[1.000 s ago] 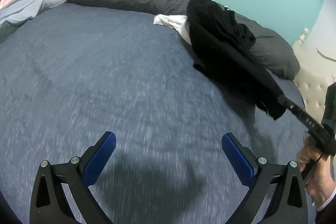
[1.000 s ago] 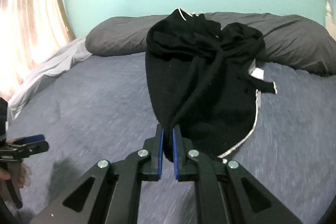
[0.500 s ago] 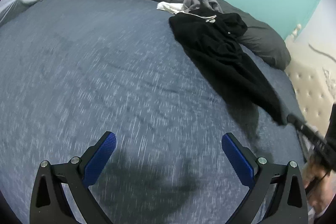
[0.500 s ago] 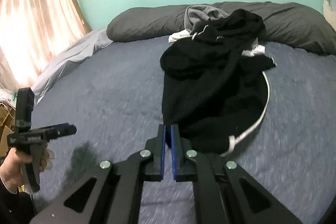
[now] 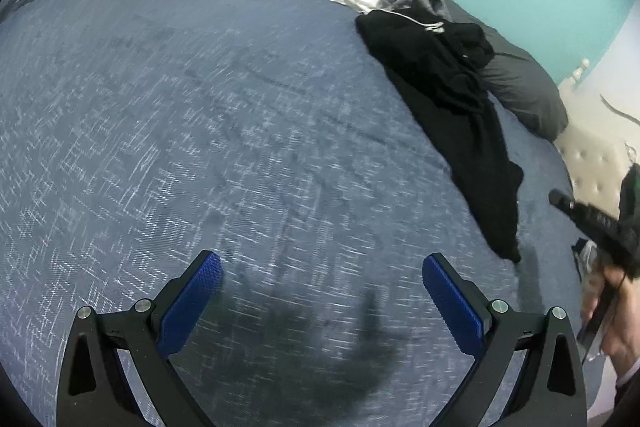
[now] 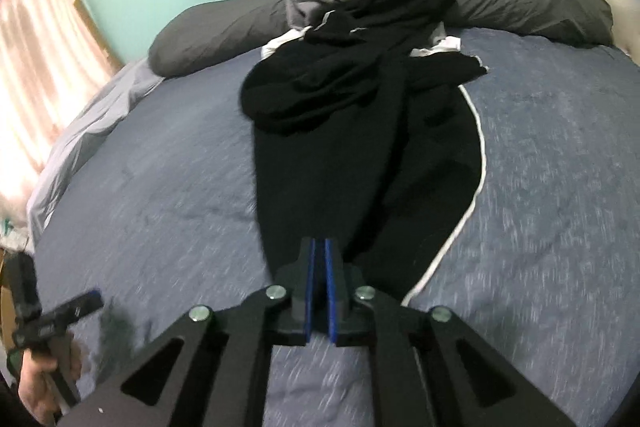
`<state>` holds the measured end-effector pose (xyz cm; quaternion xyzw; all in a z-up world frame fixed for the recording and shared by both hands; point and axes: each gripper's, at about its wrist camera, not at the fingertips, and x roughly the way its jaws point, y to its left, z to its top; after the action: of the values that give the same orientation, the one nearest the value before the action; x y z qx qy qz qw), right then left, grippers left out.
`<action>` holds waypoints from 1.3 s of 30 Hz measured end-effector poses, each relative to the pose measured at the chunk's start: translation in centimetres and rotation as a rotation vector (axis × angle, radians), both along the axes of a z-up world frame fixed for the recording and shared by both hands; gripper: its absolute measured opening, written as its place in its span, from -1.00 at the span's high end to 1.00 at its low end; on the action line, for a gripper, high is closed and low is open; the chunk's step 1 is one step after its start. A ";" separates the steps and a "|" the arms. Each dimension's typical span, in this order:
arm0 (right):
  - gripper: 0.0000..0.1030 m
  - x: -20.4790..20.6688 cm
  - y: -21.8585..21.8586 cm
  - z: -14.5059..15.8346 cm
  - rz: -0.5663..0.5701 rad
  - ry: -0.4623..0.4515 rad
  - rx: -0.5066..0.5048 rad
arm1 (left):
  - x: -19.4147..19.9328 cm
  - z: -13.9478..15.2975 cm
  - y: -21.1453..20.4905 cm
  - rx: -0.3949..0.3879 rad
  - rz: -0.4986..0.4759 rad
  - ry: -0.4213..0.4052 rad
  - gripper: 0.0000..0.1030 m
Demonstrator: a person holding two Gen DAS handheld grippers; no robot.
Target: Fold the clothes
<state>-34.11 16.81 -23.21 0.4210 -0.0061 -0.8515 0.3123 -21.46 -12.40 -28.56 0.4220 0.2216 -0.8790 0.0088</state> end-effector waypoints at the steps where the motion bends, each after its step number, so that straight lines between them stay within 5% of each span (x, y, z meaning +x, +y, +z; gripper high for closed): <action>1: 0.64 -0.9 -0.2 -0.1 -0.007 0.002 -0.001 | -0.1 -0.2 -0.2 -0.006 0.004 -0.001 -0.99; 3: 0.35 -2.7 -0.8 -0.4 -0.021 0.007 -0.003 | -0.4 -0.4 -0.5 -0.016 0.009 -0.001 -0.99; 7: 0.28 -5.7 -2.6 -0.5 -0.048 0.009 -0.010 | -0.9 -0.4 -0.9 -0.021 0.021 0.000 -0.99; 11: -0.28 -8.5 -4.5 -0.5 -0.087 -0.004 -0.041 | -1.3 -0.5 -1.1 -0.023 0.023 0.000 -0.99; 18: -0.41 -12.6 -8.4 -1.0 -0.120 -0.061 -0.091 | -1.5 -0.9 -1.1 -0.027 0.008 -0.008 -0.99; 31: -0.41 -16.6 -11.0 -3.6 -0.205 -0.122 -0.116 | -1.7 -1.5 -1.2 -0.018 0.012 -0.020 -0.99; 37: 0.05 -17.0 -11.3 -4.3 -0.201 -0.113 -0.120 | -1.8 -1.7 -0.6 -0.027 -0.007 -0.018 -0.99; 39: 0.39 -16.8 -11.2 -4.1 -0.195 -0.085 -0.132 | -1.9 -1.9 -0.6 -0.026 -0.006 -0.022 -0.99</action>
<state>-50.91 5.65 -27.35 0.4328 -0.1162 -0.8570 0.2545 -23.31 -13.02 -30.42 0.4320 0.2090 -0.8772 0.0141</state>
